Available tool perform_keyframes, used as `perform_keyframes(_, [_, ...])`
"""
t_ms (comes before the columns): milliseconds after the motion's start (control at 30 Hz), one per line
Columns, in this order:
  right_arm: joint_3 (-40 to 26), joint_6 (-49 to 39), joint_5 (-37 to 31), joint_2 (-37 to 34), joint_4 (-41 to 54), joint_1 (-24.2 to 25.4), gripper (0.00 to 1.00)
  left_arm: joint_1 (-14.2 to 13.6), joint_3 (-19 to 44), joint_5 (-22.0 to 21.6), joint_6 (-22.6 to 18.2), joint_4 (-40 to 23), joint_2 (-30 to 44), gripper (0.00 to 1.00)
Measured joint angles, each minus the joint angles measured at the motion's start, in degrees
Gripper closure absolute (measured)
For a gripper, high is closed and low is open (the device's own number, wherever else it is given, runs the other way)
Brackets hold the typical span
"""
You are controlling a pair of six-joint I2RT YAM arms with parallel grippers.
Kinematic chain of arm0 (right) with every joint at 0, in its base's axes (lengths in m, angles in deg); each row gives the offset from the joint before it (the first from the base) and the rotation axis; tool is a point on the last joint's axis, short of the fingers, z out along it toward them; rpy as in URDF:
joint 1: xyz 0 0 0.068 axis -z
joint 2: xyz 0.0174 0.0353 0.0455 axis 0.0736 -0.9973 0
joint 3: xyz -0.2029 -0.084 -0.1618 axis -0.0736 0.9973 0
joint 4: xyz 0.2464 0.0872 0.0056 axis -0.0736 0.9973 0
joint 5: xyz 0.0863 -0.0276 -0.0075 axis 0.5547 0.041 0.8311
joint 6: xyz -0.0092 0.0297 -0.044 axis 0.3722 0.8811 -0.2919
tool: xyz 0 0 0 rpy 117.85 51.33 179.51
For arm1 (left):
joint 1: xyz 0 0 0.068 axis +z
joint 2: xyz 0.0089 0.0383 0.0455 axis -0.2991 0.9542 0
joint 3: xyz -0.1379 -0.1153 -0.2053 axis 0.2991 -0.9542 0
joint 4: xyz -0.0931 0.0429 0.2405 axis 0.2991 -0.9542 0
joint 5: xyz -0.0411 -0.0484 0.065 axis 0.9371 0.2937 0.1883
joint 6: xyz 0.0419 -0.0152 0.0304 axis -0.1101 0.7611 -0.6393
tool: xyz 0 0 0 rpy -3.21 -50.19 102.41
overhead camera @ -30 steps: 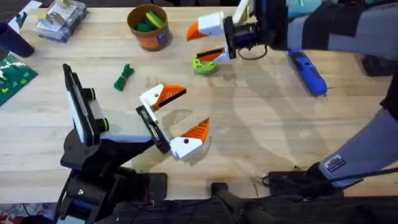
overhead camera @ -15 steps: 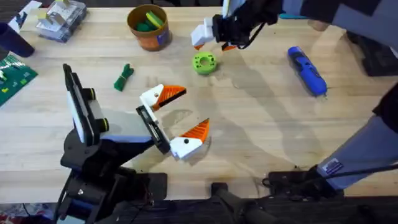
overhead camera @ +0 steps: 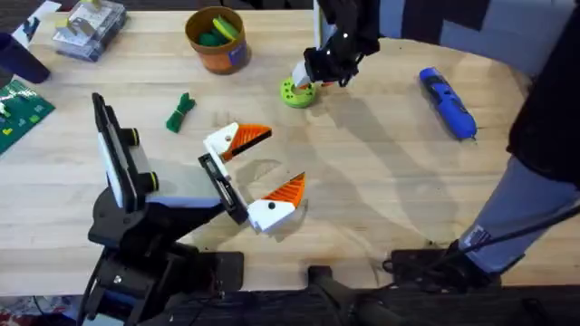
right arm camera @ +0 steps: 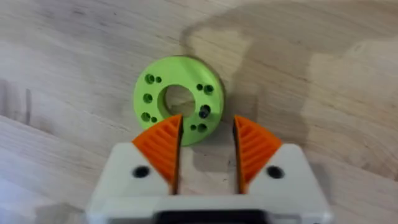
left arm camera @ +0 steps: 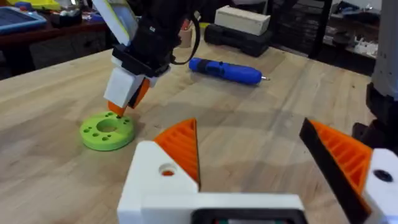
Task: Pick up the gripper from the table and insert it into the empty holder that is missing its gripper. Then pick up a screw, insert it into the mounting hole, and use the screwdriver to tighten it. Finally, clean up the table by picking up the vegetable and placing it into the bucket.
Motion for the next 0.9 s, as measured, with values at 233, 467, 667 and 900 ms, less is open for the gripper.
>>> perform_keyframes(233, [0.0,-0.04,-0.4,-0.14,-1.16,-0.02,0.705,0.0,0.0,0.0,0.0,0.0,0.0,0.006])
perform_keyframes(467, [0.0,-0.04,-0.4,-0.95,-1.24,-0.44,0.72,0.0,0.0,0.0,0.0,0.0,0.0,0.006])
perform_keyframes(667, [0.0,-0.05,-0.42,-1.63,-1.66,-1.04,0.754,0.0,0.0,0.0,0.0,0.0,0.0,0.006])
perform_keyframes(900, [0.0,-0.04,-0.42,-1.72,-2.12,-1.12,0.784,0.0,0.0,0.0,0.0,0.0,0.0,0.006])
